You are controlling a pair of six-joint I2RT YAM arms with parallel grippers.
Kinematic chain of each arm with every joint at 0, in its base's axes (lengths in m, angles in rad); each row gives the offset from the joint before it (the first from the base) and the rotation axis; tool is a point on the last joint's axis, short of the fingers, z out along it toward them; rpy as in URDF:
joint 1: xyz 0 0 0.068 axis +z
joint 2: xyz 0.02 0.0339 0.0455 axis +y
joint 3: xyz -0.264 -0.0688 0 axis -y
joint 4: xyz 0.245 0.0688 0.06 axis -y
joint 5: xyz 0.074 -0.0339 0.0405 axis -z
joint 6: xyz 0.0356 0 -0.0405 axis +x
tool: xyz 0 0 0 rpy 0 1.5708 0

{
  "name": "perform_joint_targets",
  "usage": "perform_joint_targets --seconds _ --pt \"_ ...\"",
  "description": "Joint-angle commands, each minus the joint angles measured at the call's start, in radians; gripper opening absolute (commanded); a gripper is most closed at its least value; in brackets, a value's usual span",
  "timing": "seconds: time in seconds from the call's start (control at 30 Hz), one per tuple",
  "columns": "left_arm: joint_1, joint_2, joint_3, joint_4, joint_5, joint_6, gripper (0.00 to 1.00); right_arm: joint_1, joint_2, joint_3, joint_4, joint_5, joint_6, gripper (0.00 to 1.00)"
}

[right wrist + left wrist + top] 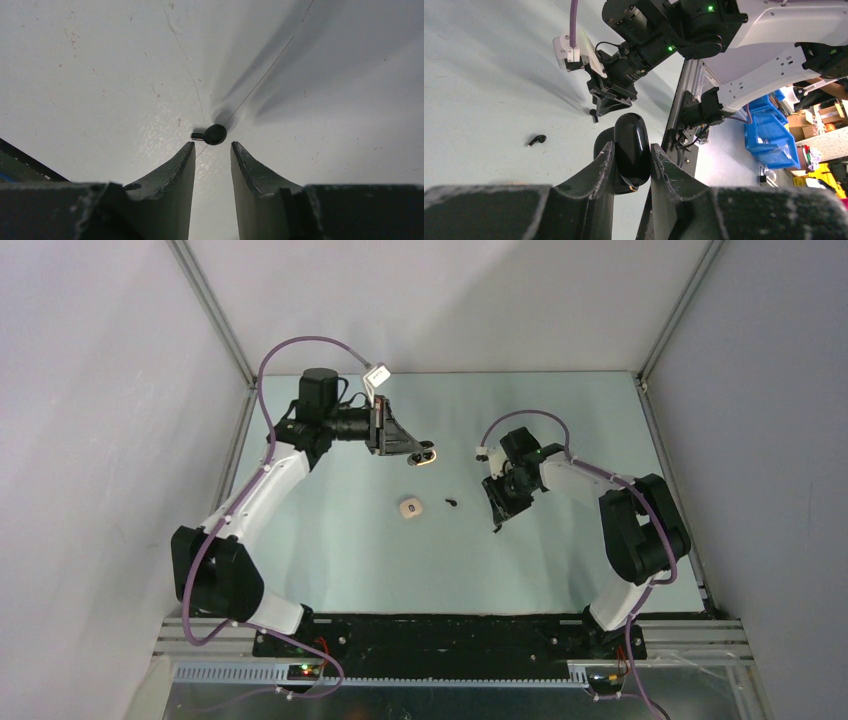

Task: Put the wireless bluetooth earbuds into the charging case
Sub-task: Pick up the earbud from the center of the board.

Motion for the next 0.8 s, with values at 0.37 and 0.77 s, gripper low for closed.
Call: perform_joint_targets --seconds 0.37,0.77 --pt "0.009 -0.042 -0.009 0.016 0.002 0.026 0.0 0.012 0.023 -0.002 0.023 0.002 0.023 0.35" --pt "0.011 -0.036 -0.008 0.016 0.007 0.024 0.0 0.015 0.043 -0.001 0.033 0.012 0.025 0.32"
